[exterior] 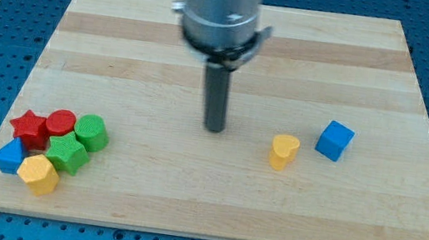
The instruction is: Slide the yellow heart to the bottom right of the yellow hexagon
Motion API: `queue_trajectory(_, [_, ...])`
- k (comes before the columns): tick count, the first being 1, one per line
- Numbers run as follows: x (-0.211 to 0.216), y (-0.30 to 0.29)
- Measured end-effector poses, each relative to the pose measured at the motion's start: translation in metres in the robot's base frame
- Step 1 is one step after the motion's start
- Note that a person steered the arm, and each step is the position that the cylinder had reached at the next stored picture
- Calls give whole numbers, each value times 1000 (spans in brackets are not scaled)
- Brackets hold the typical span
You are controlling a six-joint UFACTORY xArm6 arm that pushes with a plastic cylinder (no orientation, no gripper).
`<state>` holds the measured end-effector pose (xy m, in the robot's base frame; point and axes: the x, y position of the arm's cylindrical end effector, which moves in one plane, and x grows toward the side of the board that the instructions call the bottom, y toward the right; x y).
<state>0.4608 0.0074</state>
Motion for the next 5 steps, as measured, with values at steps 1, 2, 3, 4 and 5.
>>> queue_trajectory(1, [-8,71])
queue_trajectory(2, [18,99])
queue_trajectory(3, [41,94])
queue_trajectory(4, [60,47])
queue_trajectory(5, [77,-19])
